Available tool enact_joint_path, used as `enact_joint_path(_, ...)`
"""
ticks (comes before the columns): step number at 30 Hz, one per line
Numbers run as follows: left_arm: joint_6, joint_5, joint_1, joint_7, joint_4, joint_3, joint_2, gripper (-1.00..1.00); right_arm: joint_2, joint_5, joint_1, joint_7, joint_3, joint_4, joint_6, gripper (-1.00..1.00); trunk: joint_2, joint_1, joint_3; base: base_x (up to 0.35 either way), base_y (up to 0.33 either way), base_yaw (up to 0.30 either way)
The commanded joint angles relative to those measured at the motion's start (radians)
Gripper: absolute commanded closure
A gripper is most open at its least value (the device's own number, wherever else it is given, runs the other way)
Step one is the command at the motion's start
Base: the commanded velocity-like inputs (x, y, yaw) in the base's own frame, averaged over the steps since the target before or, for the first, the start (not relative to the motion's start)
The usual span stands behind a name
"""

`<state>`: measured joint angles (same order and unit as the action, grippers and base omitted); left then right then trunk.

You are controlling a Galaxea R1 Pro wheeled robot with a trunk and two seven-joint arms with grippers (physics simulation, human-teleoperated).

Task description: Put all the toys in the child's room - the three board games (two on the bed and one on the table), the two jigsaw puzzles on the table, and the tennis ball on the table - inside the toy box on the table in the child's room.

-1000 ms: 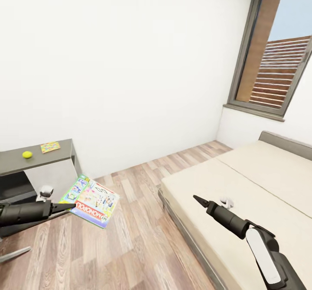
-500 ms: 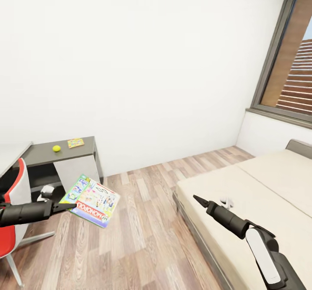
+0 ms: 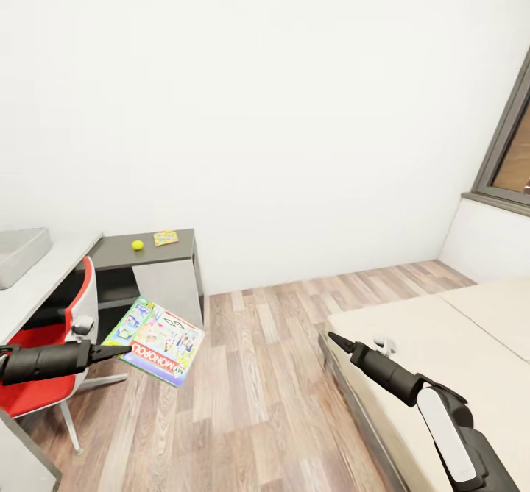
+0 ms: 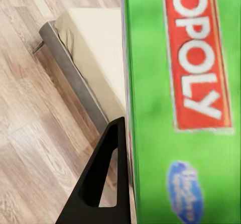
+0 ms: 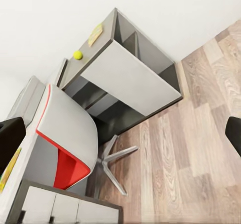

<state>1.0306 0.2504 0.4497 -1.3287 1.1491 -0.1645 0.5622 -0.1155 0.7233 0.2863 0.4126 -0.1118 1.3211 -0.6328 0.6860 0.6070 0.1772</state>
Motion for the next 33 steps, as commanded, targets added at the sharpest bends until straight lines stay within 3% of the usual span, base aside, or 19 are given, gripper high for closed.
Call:
enact_joint_path(1,0.009,0.004,0.001,-0.001,0.000,0.000,0.000,1.00,0.000,0.004,0.001,0.002,-0.002,0.000,-0.007,-1.00,-0.006,-0.004,-0.002,0.000,0.000,0.279)
enact_joint_path(11,0.009,0.003,0.001,0.003,0.000,0.002,-0.004,1.00,0.000,0.004,0.001,0.002,-0.002,-0.002,-0.007,-1.00,-0.076,-0.042,-0.037,0.000,0.000,0.279)
enact_joint_path(15,0.008,0.003,0.002,0.065,0.000,0.005,-0.012,1.00,0.000,0.003,0.001,0.002,-0.003,-0.002,-0.007,-1.00,-0.104,-0.057,-0.051,0.000,0.000,0.279)
enact_joint_path(18,0.005,0.004,0.005,0.153,0.000,0.006,-0.033,1.00,-0.001,0.002,0.001,0.002,-0.003,-0.002,-0.007,-1.00,-0.125,-0.069,-0.062,0.000,0.000,0.279)
enact_joint_path(21,0.003,0.003,0.008,0.305,0.000,0.007,-0.090,1.00,-0.001,0.002,0.001,0.002,-0.003,-0.002,-0.007,-1.00,-0.146,-0.080,-0.072,0.000,0.000,0.279)
enact_joint_path(22,0.003,0.003,0.008,0.378,0.000,0.008,-0.118,1.00,-0.001,0.002,0.001,0.002,-0.003,-0.002,-0.007,-1.00,-0.153,-0.084,-0.076,0.000,0.000,0.279)
enact_joint_path(25,0.002,0.003,0.009,0.532,0.000,0.008,-0.168,1.00,-0.001,0.002,0.001,0.002,-0.004,-0.005,-0.007,-1.00,-0.174,-0.096,-0.086,0.000,0.000,0.279)
enact_joint_path(26,0.002,0.002,0.010,0.641,0.000,0.008,-0.199,1.00,-0.003,0.002,0.001,0.003,-0.004,-0.006,-0.007,-1.00,-0.181,-0.099,-0.090,0.000,0.000,0.279)
enact_joint_path(29,0.002,0.001,0.009,0.814,0.000,0.008,-0.254,1.00,-0.002,0.002,0.001,0.002,-0.005,-0.009,-0.007,-1.00,-0.202,-0.111,-0.100,0.000,0.000,0.279)
enact_joint_path(33,0.001,0.002,0.010,0.902,0.000,0.008,-0.282,1.00,-0.003,0.002,0.001,0.002,-0.005,-0.009,-0.006,-1.00,-0.230,-0.126,-0.114,0.000,0.000,0.279)
